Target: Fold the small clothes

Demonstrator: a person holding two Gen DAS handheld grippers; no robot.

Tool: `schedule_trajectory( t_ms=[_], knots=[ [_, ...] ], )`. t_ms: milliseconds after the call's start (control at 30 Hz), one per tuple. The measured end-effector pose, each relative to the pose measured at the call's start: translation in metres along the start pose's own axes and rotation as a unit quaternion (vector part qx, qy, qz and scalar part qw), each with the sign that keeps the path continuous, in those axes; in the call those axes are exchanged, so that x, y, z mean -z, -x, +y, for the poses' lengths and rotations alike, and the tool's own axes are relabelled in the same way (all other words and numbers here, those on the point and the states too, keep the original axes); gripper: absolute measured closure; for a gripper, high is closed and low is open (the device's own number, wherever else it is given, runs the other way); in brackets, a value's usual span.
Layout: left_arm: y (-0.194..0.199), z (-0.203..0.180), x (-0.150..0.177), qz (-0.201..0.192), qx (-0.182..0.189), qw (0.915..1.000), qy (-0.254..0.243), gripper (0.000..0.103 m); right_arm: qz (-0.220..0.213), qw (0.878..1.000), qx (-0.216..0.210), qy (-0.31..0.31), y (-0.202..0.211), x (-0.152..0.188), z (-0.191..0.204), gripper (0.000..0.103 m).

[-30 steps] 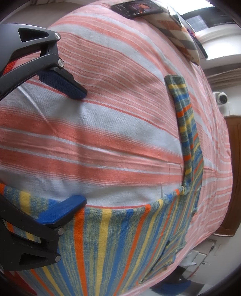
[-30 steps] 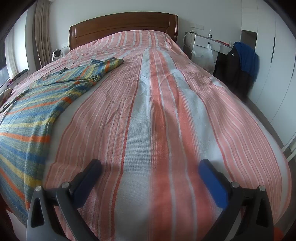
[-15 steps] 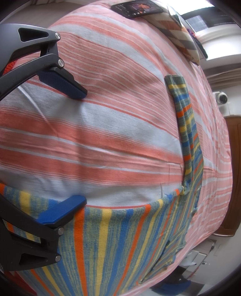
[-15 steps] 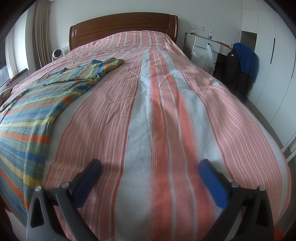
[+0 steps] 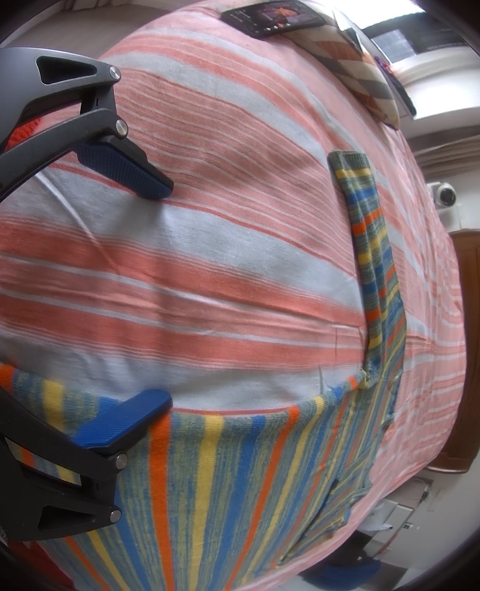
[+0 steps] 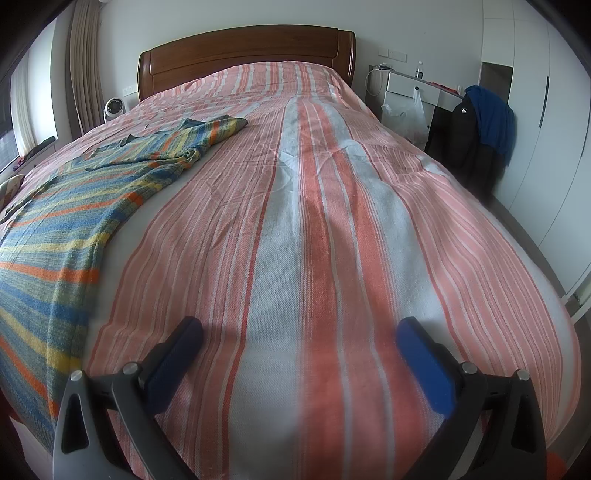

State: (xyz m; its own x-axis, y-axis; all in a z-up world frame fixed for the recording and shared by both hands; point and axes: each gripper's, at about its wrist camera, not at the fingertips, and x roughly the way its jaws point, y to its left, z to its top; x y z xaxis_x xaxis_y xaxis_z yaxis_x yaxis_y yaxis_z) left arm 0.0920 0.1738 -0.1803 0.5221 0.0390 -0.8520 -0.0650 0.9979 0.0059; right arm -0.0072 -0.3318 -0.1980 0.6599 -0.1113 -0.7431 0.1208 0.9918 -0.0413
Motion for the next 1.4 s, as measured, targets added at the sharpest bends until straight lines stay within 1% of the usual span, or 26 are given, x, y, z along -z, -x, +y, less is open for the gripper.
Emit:
schedule_trajectory(
  t_ms=[100, 167, 233, 300, 367, 467, 533, 567, 600, 667, 700, 733, 767, 800, 833, 867, 900, 933, 967, 1033, 1133, 1200, 1267, 1300, 1333, 1400],
  knots=[
    [0.007, -0.003, -0.010, 0.031, 0.031, 0.9987, -0.027, 0.001, 0.000, 1.000, 0.000, 0.000, 0.000, 0.000, 0.000, 0.000],
    [0.014, -0.005, -0.024, 0.037, 0.047, 0.9968, -0.052, 0.001, -0.001, 1.000, 0.000, 0.000, 0.000, 0.000, 0.000, 0.000],
    [0.023, 0.003, -0.048, 0.036, 0.068, 0.9946, -0.069, 0.001, -0.001, 1.000, 0.001, 0.000, 0.000, 0.000, 0.000, 0.000],
    [0.027, 0.023, -0.082, 0.035, 0.081, 0.9941, -0.063, 0.001, 0.000, 1.000, 0.000, 0.000, 0.000, 0.000, 0.000, 0.000],
    [0.023, 0.051, -0.116, 0.034, 0.082, 0.9954, -0.035, 0.001, 0.000, 1.000, 0.000, 0.000, 0.000, 0.000, 0.000, 0.000],
    [-0.004, 0.107, -0.160, 0.042, 0.081, 0.9950, 0.041, 0.001, -0.001, 1.000, 0.001, 0.001, 0.000, 0.000, 0.001, 0.000],
    [-0.033, 0.144, -0.175, 0.054, 0.077, 0.9900, 0.105, 0.001, -0.002, 1.000, 0.002, 0.001, -0.001, -0.001, 0.000, 0.000],
    [-0.050, 0.163, -0.179, 0.064, 0.074, 0.9842, 0.147, 0.002, -0.002, 1.000, 0.002, 0.001, -0.001, -0.001, 0.000, 0.000],
    [-0.060, 0.172, -0.180, 0.068, 0.077, 0.9792, 0.175, 0.004, -0.003, 1.000, 0.003, 0.001, -0.001, -0.001, 0.000, 0.000],
    [-0.081, 0.186, -0.180, 0.071, 0.103, 0.9657, 0.228, 0.012, -0.004, 1.000, 0.004, 0.002, -0.002, -0.002, 0.000, 0.000],
    [-0.089, 0.187, -0.179, 0.074, 0.114, 0.9612, 0.240, 0.021, -0.005, 1.000, 0.005, 0.003, -0.002, -0.003, 0.000, 0.000],
    [-0.101, 0.187, -0.178, 0.083, 0.121, 0.9568, 0.251, 0.024, -0.005, 1.000, 0.006, 0.003, -0.002, -0.003, -0.001, 0.000],
    [-0.105, 0.185, -0.177, 0.085, 0.116, 0.9564, 0.254, 0.024, -0.005, 1.000, 0.006, 0.003, -0.002, -0.003, 0.000, 0.000],
    [-0.109, 0.183, -0.177, 0.076, 0.107, 0.9576, 0.256, 0.024, -0.006, 1.000, 0.007, 0.004, -0.003, -0.003, 0.000, 0.000],
    [-0.110, 0.180, -0.177, 0.068, 0.100, 0.9591, 0.256, 0.031, -0.006, 1.000, 0.007, 0.004, -0.003, -0.004, -0.001, 0.000],
    [-0.109, 0.178, -0.177, 0.064, 0.094, 0.9609, 0.253, 0.042, -0.007, 1.000, 0.008, 0.004, -0.004, -0.004, -0.001, 0.000],
    [-0.109, 0.176, -0.178, 0.063, 0.080, 0.9644, 0.244, 0.077, -0.008, 1.000, 0.008, 0.004, -0.004, -0.003, 0.001, 0.000],
    [-0.110, 0.175, -0.179, 0.070, 0.074, 0.9656, 0.239, 0.098, -0.008, 1.000, 0.009, 0.004, -0.004, -0.003, 0.001, 0.000],
    [-0.108, 0.179, -0.180, 0.072, 0.087, 0.9628, 0.245, 0.098, -0.009, 1.000, 0.009, 0.004, -0.005, -0.004, 0.000, 0.000],
    [-0.097, 0.180, -0.183, 0.057, 0.078, 0.9642, 0.247, 0.099, -0.009, 1.000, 0.009, 0.004, -0.005, -0.003, 0.000, 0.000],
    [-0.063, 0.158, -0.202, 0.012, 0.079, 0.9718, 0.222, 0.099, -0.009, 1.000, 0.007, 0.004, -0.005, -0.004, 0.000, 0.000],
    [-0.033, 0.118, -0.228, -0.020, 0.080, 0.9837, 0.160, 0.099, -0.010, 1.000, 0.007, 0.004, -0.006, -0.004, 0.000, 0.000],
    [-0.005, 0.070, -0.250, -0.046, 0.095, 0.9896, 0.097, 0.099, -0.010, 1.000, 0.007, 0.004, -0.006, -0.004, -0.001, 0.000],
    [0.013, 0.033, -0.263, -0.063, 0.110, 0.9903, 0.056, 0.099, -0.010, 1.000, 0.007, 0.004, -0.005, -0.003, 0.000, 0.000],
    [0.021, 0.014, -0.270, -0.071, 0.120, 0.9896, 0.036, 0.099, -0.010, 1.000, 0.007, 0.003, -0.005, -0.003, 0.000, 0.000],
    [0.040, -0.051, -0.287, -0.088, 0.163, 0.9826, -0.017, 0.099, -0.010, 1.000, 0.007, 0.003, -0.005, -0.003, 0.000, 0.000]
  ],
)
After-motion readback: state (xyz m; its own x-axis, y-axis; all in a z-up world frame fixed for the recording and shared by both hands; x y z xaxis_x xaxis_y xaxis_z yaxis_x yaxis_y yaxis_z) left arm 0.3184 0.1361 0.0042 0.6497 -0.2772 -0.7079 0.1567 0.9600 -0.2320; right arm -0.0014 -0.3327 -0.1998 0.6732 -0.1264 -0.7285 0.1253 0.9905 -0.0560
